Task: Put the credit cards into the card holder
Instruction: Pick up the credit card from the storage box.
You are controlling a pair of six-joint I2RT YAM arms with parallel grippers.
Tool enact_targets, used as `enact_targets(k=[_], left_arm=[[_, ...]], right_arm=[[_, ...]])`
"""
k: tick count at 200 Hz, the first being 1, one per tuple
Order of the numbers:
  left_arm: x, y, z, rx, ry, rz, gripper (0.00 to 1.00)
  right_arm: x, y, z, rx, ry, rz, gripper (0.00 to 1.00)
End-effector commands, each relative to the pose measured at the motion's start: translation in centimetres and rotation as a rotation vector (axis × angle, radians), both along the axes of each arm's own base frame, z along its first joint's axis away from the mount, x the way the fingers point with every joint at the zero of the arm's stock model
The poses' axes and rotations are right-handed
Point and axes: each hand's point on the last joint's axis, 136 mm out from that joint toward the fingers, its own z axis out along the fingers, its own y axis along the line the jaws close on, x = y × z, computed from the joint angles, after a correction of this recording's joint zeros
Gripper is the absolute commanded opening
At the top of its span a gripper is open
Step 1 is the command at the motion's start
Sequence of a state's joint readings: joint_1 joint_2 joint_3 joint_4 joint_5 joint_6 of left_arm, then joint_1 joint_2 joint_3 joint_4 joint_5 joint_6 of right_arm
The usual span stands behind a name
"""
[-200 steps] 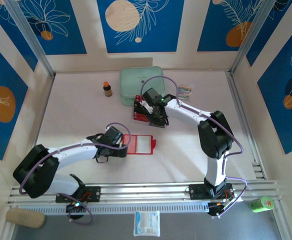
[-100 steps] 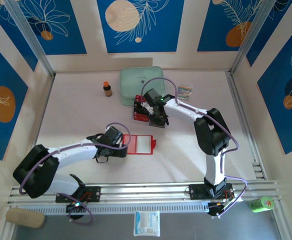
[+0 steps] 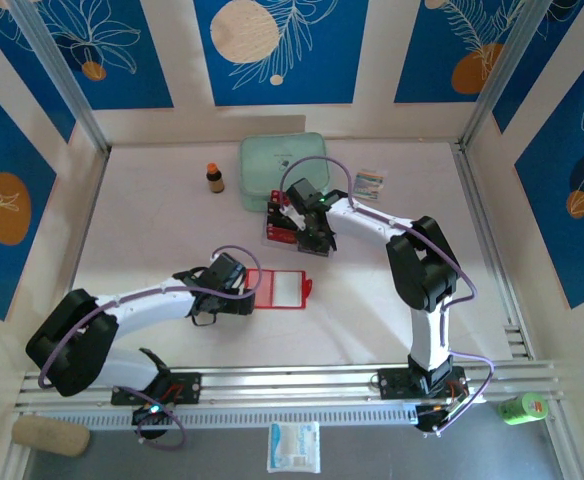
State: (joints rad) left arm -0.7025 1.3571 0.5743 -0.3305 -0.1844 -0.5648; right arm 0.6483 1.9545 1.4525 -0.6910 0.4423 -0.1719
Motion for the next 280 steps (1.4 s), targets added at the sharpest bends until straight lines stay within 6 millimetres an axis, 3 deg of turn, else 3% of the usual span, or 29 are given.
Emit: enact_targets(k=[1, 88, 134, 218, 280], left_arm=[[1.2, -2.7, -0.6, -0.123, -0.038, -0.046, 1.0], [1.1, -2.7, -0.6, -0.125, -0.038, -0.048, 1.0], [1.2, -2.7, -0.5, -0.127, -0.039, -0.048, 1.0], [1.0, -2.6, -0.1, -0.132, -0.042, -0.044, 1.0], [0.9, -2.5, 0.6, -0.146, -0.055, -0.037, 1.0]], right_arm=[[-0.6, 0.8, 0.9, 0.022, -0.006, 0.047, 0.22], [-2.0, 0.9, 1.6, 0.027, -0.016, 0.095, 0.14], [-2.8, 1.4, 2.2, 0.029, -0.02, 0.13, 0.0], [-4.8, 4.8, 9.4, 0.154, -0.126, 0.132, 0.0], [-9.7, 9.0, 8.9, 0.442, 0.175, -0.124, 0.0]])
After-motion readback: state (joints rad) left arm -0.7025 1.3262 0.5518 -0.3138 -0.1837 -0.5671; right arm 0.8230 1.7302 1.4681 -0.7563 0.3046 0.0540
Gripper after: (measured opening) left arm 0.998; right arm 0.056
